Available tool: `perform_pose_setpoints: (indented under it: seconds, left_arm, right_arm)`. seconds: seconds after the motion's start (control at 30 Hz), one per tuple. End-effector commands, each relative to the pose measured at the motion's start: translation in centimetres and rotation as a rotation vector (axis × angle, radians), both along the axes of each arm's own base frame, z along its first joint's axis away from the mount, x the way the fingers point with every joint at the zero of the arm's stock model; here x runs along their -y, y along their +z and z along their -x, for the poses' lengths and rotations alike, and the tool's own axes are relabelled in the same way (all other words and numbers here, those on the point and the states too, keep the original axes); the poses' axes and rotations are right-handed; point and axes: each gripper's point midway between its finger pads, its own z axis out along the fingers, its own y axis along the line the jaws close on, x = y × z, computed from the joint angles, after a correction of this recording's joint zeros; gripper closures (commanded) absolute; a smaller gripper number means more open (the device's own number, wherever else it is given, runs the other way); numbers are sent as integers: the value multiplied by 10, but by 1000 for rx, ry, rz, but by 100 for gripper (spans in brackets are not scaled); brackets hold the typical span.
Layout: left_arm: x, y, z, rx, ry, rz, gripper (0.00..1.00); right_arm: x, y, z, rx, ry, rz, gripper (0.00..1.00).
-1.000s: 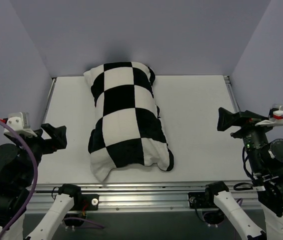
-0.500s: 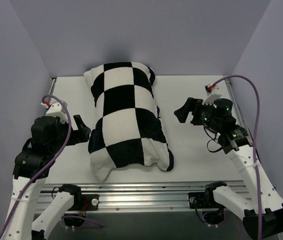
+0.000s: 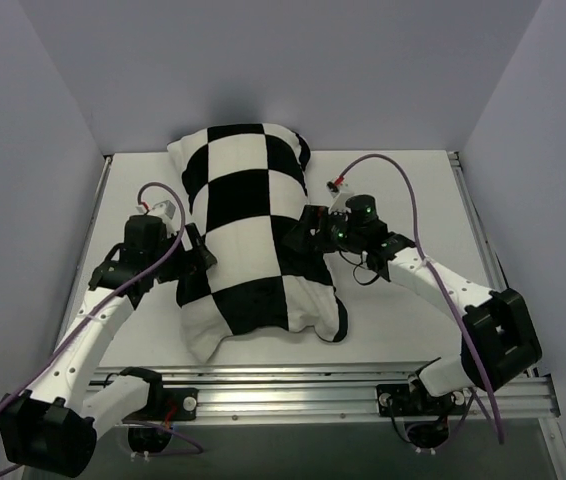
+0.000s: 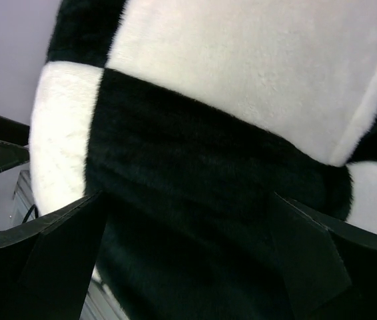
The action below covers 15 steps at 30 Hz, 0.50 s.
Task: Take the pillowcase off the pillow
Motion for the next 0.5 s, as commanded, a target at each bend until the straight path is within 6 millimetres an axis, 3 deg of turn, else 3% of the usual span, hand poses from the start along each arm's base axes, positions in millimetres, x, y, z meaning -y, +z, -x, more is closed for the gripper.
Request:
perform_pose_setpoints:
  seconds: [0.0,0.07,0.1,0.13,0.2,0.23,0.27,0.3,0.33,0.4,0.43,0.47]
  left_arm:
    - [17,-2,-21,35,5,75,6]
    - [26,-15,-18,2,-24,83,6]
    - [30,-22,-16,-23,-31,85,6]
    - [36,-26,-11,-41,-52,88,6]
    - [41,-33,3,-85,-78,98,6]
    - [44,-33,10,-98,-87,103,6]
    - [48,-33,19,-108,-106,109,6]
    - [50,-27,29,-100,-116,130,6]
    - [50,-27,41,-120,-120,130,6]
    - [49,-11,58,-82,-130,153,6]
    - [43,-11,68,-99,-118,139,6]
    - [38,-6,72,-85,-104,137,6]
  right_arm:
    - [-25,4,-11,66,28,-64,0]
    - [-29,-19,-6,28,33,-32,15]
    - [-32,-26,1,14,53,-16,31]
    - [-33,-31,9,4,70,-9,60]
    - [-34,-38,27,-22,96,19,85]
    - [-31,-28,36,-9,101,14,100]
    - [-24,-41,51,-63,110,49,100]
    - [-19,-42,61,-81,115,61,100]
    - [-16,-29,73,-64,132,54,100]
    - [1,-40,102,-145,148,102,100]
    - [7,-25,113,-120,153,87,100]
    - [13,-26,124,-143,160,102,100]
